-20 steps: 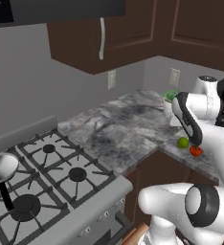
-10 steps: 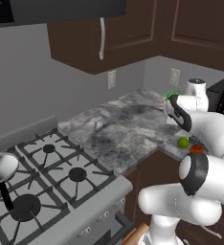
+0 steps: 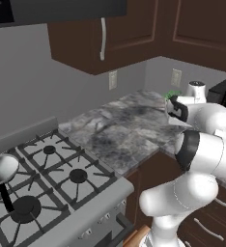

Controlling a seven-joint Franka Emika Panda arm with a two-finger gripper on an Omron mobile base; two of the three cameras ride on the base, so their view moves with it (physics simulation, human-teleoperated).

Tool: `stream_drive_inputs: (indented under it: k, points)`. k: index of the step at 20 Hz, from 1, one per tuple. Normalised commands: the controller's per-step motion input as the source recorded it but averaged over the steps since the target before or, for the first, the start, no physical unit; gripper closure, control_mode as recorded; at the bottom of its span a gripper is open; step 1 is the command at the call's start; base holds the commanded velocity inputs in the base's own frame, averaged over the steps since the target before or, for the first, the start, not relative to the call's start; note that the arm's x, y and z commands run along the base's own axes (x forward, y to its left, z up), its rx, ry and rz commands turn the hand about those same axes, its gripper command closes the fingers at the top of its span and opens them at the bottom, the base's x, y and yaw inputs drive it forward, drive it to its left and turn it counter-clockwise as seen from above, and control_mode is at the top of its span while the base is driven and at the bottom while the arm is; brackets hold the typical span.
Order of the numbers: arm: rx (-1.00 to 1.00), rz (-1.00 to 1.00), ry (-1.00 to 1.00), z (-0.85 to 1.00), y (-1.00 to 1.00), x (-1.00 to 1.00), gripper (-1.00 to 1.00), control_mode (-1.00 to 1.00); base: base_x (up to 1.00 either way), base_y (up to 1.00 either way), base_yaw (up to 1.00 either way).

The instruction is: Put the tomato and lime in the pan. Then turn on the rear center burner and set the heat to medium.

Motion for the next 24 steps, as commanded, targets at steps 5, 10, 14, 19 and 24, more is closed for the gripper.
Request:
stream_drive_inputs:
  k: [5,10,14,19,24]
  points:
    - [0.0,0.0,0.04,-0.63,0.0,0.07,-1.0,-1.0,0.0,0.0,0.0]
    - [0.0,0.0,0.01,-0.29,-0.07,0.12,-1.0,-1.0,0.0,0.0,0.0]
    - [0.0,0.0,0.01,-0.15,-0.34,0.4,-1.0,-1.0,0.0,0.0,0.0]
    - [0.0,0.0,0.0,-0.02,-0.32,0.26,-1.0,-1.0,0.0,0.0,0.0]
    - [0.0,0.0,0.01,-0.15,-0.09,0.06,-1.0,-1.0,0.0,0.0,0.0]
